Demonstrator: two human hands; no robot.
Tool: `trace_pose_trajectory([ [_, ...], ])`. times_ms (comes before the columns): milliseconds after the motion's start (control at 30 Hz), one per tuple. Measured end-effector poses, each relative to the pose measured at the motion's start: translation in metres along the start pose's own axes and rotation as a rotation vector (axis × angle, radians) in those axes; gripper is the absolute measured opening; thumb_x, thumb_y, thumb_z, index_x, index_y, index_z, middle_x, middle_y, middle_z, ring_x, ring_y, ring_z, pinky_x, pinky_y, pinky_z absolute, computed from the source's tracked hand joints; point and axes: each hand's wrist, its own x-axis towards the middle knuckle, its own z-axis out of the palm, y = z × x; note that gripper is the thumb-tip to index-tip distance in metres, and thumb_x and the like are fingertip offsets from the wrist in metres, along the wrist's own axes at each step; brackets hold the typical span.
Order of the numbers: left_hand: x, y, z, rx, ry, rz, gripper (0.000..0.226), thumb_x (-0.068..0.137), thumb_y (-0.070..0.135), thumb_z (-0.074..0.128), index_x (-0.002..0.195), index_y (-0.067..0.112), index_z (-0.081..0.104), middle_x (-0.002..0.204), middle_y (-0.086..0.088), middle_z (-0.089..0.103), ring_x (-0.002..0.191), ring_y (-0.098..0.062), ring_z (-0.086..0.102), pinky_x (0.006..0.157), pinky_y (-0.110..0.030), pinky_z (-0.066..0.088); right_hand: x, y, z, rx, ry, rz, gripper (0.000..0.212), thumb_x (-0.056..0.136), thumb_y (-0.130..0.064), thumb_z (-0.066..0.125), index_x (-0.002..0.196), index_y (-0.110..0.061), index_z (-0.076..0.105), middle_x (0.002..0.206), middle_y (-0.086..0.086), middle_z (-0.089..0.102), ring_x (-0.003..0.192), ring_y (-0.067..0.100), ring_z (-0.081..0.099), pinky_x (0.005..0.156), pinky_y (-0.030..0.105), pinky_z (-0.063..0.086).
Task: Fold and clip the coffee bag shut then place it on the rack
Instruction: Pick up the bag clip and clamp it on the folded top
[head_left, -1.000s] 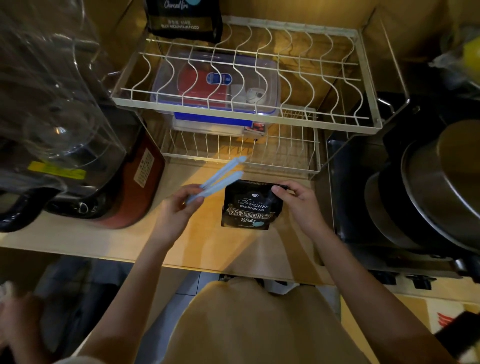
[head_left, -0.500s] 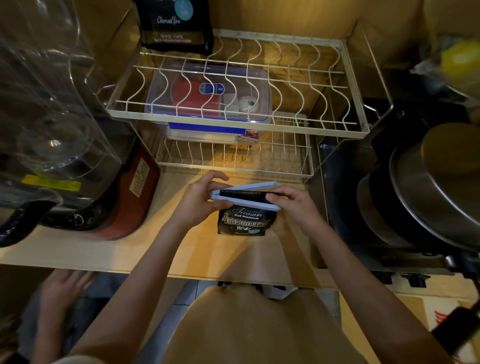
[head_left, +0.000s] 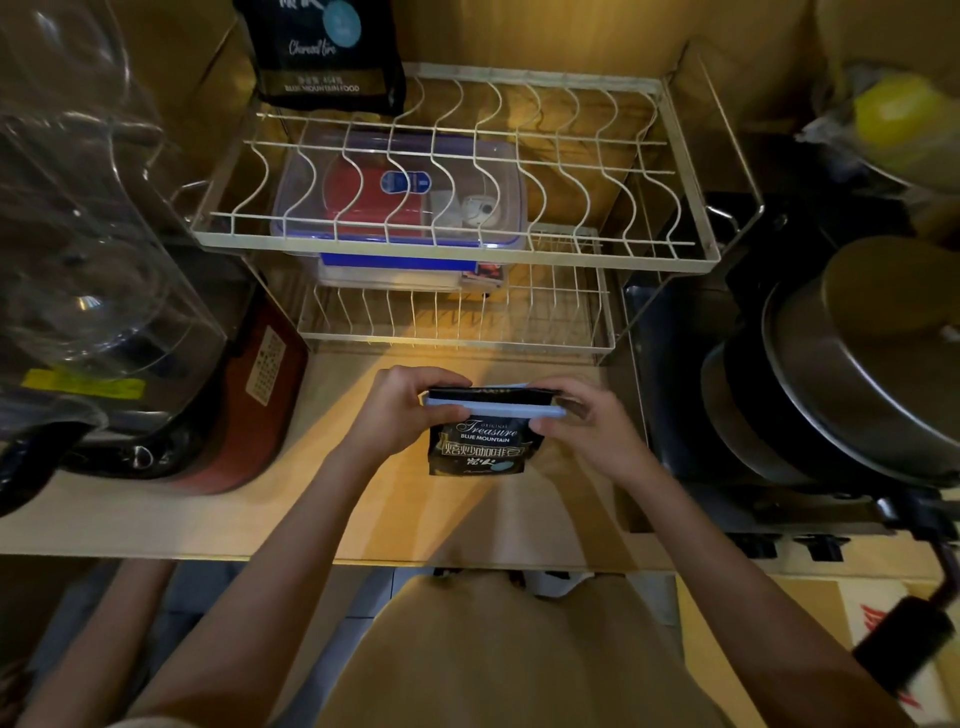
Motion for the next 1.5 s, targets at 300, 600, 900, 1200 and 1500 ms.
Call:
trace_pose_trajectory([
  [300,-0.004,0.007,0.001,0.004,0.039,0.027,0.028,0.073,0.009,0.069,0.101,0.011,0.066,0.099,-0.004,0.069,0.090,-0.010,0.061,0.082,-0.023,0.050,0.010,0.001,-0.004,0.037,0.106,0.072,0.034,0.064,0.004,0.077,0.096,-0.004,0.068,0.088,-0.009,0.064,0.093,0.019,0.061,0.073,0.017,0.051],
  [600,0.010,0.048,0.021,0.566,-0.083,0.178,0.049,0.078,0.027,0.064,0.124,0.017,0.048,0.125,-0.005,0.055,0.114,-0.021,0.051,0.093,-0.037,0.045,0.010,0.005,-0.004,0.062,0.133,0.063,0.035,0.061,0.009,0.077,0.094,0.007,0.067,0.089,0.008,0.066,0.069,0.003,0.063,0.061,0.007,0.052],
  [900,0.035,0.068,0.035,0.717,-0.248,0.078,0.022,0.080,0.018,0.062,0.101,0.012,0.062,0.100,-0.011,0.063,0.092,-0.028,0.057,0.075,-0.038,0.047,0.008,0.008,-0.010,0.030,0.079,0.051,0.037,0.066,0.006,0.076,0.101,0.000,0.066,0.085,-0.002,0.067,0.071,-0.007,0.064,0.065,0.006,0.051],
  [1200,0.033,0.068,0.033,0.721,-0.263,0.144,0.023,0.081,0.021,0.060,0.102,0.014,0.064,0.098,-0.011,0.067,0.092,-0.029,0.057,0.077,-0.040,0.046,0.006,0.005,-0.023,-0.670,0.000,-0.248,0.031,0.082,-0.026,0.064,0.104,-0.004,0.065,0.103,0.012,0.065,0.100,0.022,0.055,0.086,0.032,0.043],
  [1500,0.030,0.068,0.032,0.811,-0.314,0.202,0.025,0.085,0.023,0.055,0.107,0.014,0.061,0.100,-0.011,0.066,0.094,-0.031,0.057,0.075,-0.037,0.042,0.002,0.007,-0.026,-0.927,-0.103,-0.466,0.037,0.084,-0.035,0.045,0.086,-0.005,0.066,0.080,0.011,0.068,0.077,0.024,0.063,0.070,0.029,0.052],
])
